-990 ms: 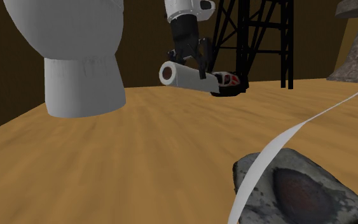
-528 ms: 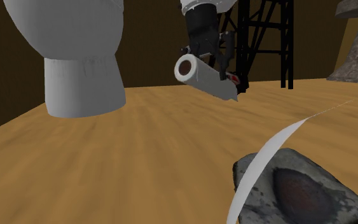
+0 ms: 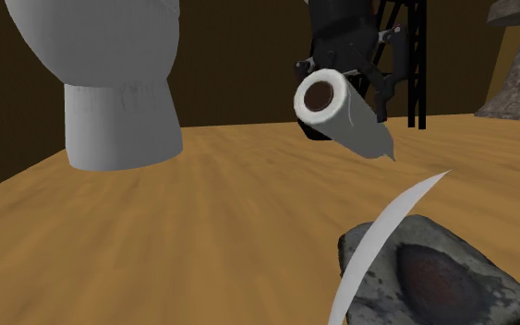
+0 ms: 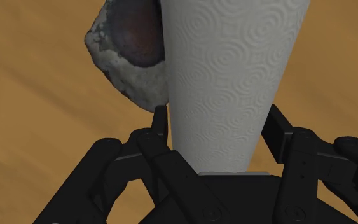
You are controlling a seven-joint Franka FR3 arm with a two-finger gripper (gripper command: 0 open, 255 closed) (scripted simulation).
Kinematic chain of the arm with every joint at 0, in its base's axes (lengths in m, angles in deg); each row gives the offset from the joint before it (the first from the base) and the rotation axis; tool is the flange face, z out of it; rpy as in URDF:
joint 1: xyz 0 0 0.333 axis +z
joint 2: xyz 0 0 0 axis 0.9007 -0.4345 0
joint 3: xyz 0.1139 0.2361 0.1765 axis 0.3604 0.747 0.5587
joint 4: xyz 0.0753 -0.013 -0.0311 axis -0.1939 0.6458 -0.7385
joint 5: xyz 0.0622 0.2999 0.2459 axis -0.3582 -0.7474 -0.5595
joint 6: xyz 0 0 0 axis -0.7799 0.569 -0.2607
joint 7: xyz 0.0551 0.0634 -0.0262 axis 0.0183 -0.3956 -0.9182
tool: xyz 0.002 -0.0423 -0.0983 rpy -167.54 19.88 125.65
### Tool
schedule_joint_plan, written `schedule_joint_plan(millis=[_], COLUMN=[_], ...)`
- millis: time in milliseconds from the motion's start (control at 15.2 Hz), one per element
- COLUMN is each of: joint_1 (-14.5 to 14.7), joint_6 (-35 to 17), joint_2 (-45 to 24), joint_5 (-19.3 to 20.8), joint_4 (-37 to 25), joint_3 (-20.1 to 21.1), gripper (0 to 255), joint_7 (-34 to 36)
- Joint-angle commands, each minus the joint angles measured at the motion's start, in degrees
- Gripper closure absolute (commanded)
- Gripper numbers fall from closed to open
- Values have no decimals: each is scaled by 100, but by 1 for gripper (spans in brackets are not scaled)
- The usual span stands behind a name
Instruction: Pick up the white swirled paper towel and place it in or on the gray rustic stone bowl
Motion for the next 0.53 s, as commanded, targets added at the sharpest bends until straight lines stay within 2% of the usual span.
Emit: schedule_joint_plan(millis=[0,462], joint_1=[-21,-172], joint_6=[155,922], joint_2=[511,2245], joint_5=[60,442], joint_4=[340,1237], joint_3=[-121,-574], gripper=[255,255], joint_7=[-151,-700])
